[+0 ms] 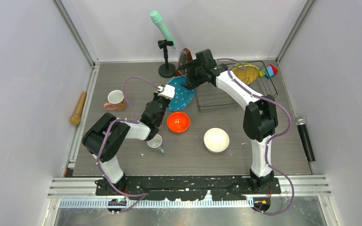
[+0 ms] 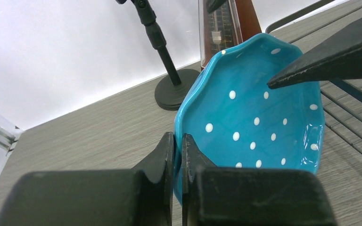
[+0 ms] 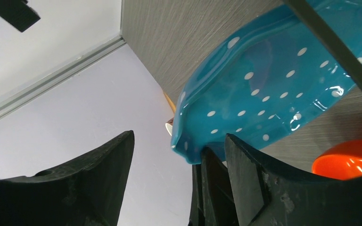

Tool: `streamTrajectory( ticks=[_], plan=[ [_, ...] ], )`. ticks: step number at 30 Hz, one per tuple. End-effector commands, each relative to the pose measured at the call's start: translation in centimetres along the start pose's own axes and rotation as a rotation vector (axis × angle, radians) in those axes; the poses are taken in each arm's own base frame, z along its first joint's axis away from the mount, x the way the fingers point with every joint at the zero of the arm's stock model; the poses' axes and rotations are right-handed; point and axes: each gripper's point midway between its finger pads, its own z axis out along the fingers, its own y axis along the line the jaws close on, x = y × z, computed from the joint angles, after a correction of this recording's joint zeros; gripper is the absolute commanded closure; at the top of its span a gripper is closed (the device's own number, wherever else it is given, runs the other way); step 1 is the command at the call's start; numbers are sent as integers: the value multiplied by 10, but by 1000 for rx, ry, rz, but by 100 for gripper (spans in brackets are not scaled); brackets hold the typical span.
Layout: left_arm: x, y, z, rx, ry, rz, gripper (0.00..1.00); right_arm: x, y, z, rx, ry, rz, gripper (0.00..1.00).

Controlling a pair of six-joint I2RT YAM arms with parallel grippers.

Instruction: Load the mixed dishes into the dish rack

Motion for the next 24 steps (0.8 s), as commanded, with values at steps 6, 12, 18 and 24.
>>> streamTrajectory(
  ticks=[6,12,18,24],
  plan=[
    [-124,9,2,-2,-390,-88,100,-5,-5,14,31,-25,-15,33],
    [-130,4,1,16,-408,-62,100,-6,-6,22,47,-24,-15,44],
    [-136,12,1,-20,-412,-61,99,-6,11,9,4,-43,-28,97],
    [-149,29,-6,-80,-422,-135,61,-5,34,-14,-56,-61,-40,100]
  ],
)
